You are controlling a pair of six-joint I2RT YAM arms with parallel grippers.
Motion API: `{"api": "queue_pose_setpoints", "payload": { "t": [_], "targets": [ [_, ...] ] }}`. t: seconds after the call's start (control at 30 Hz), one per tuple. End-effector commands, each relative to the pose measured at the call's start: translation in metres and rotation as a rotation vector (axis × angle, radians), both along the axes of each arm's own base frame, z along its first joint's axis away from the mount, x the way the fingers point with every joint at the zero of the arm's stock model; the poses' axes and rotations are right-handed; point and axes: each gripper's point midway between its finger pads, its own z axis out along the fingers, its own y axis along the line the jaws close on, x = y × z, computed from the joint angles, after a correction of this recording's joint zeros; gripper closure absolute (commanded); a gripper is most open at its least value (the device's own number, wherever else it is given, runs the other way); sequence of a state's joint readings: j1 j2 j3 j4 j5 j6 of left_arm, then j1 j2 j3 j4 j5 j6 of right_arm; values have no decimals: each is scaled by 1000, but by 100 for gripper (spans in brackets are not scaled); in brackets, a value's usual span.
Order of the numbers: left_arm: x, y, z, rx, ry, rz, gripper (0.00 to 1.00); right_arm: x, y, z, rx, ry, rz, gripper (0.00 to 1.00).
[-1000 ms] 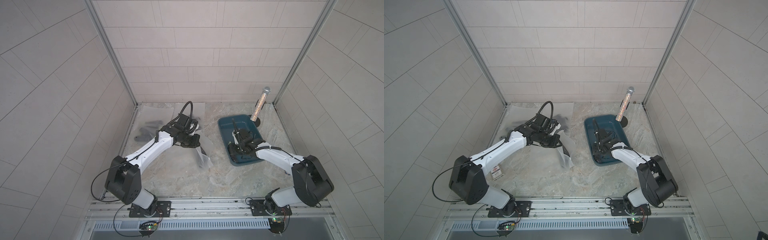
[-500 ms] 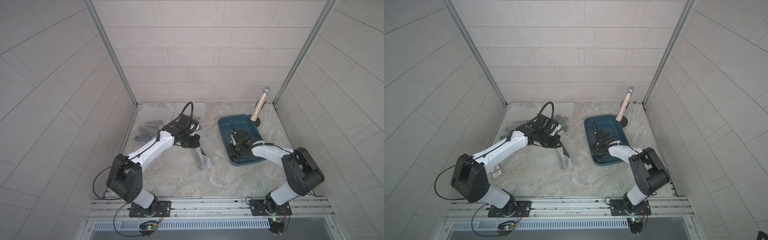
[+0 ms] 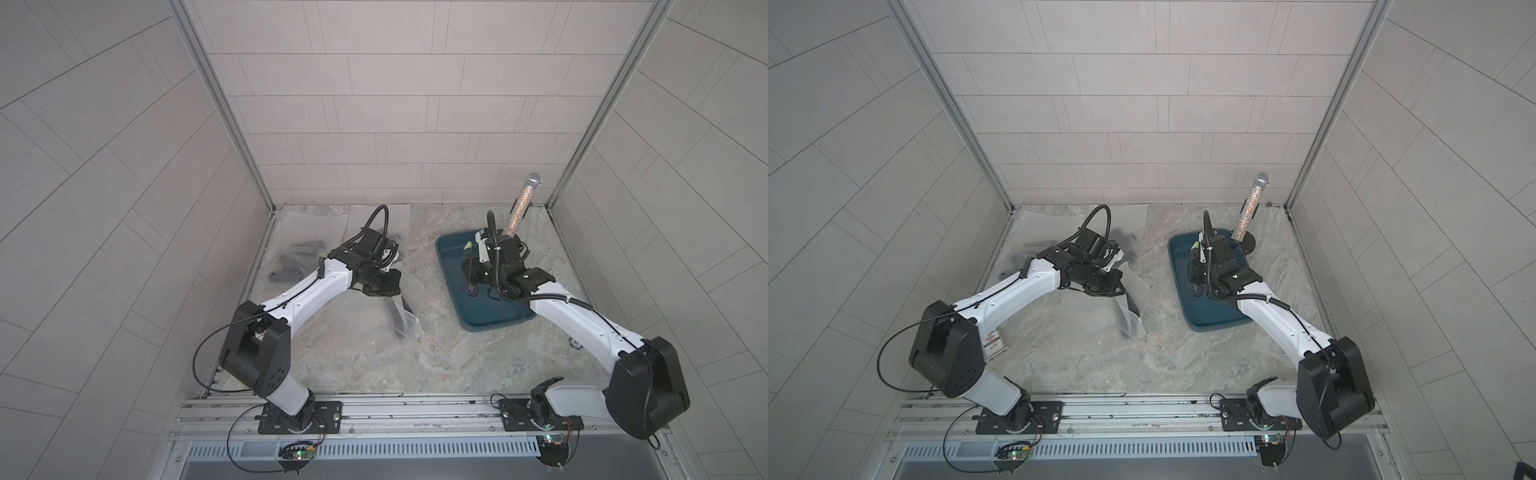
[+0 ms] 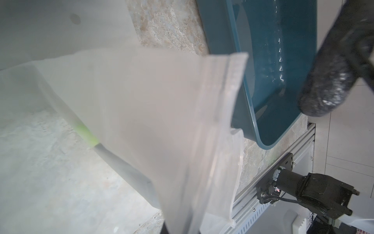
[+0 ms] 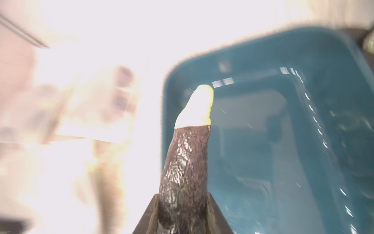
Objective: Place the eggplant in a zip-top bag and seal the zipper
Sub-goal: Pick up the eggplant from the basket, then place the eggplant in the zipper food storage bag.
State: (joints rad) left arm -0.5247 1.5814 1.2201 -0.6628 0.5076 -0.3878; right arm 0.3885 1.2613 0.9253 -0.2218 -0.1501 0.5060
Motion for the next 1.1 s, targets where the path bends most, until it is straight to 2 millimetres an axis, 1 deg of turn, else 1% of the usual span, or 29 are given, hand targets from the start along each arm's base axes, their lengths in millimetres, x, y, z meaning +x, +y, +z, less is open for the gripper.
{"api": "queue_pose_setpoints", "payload": {
  "t": [0.0,0.1,0.13,0.23,0.3,0.4,0.53,0.73,0.83,0.87,1.07],
  "targets": [
    [3,-3,7,-4,-12,-3,98,-9,34,49,169,-180,80,71],
    [5,-5,7,-9,-10,0,98,-25,64,84,286,-338,137,72],
    [6,-5,8,-12,-11,2,98,-31,74,92,301,-378,158,72],
    [6,-9,11,-30,-10,0,98,-41,100,98,343,-437,218,72],
    [6,-10,14,-42,-11,0,98,-43,115,94,357,-448,248,72],
    [6,-11,20,-60,-20,0,98,-42,133,79,365,-455,270,72],
    [5,-11,28,-86,-27,4,98,-41,146,59,389,-458,277,74],
    [6,-9,37,-144,-25,23,98,-48,157,34,324,-458,300,74],
    [8,-10,42,-182,-23,34,98,-52,163,31,301,-475,316,74],
    [8,-10,43,-188,-23,35,98,-56,161,17,272,-458,320,74],
    [10,-6,46,-207,-23,47,98,-64,161,3,215,-443,339,73]
  ]
}}
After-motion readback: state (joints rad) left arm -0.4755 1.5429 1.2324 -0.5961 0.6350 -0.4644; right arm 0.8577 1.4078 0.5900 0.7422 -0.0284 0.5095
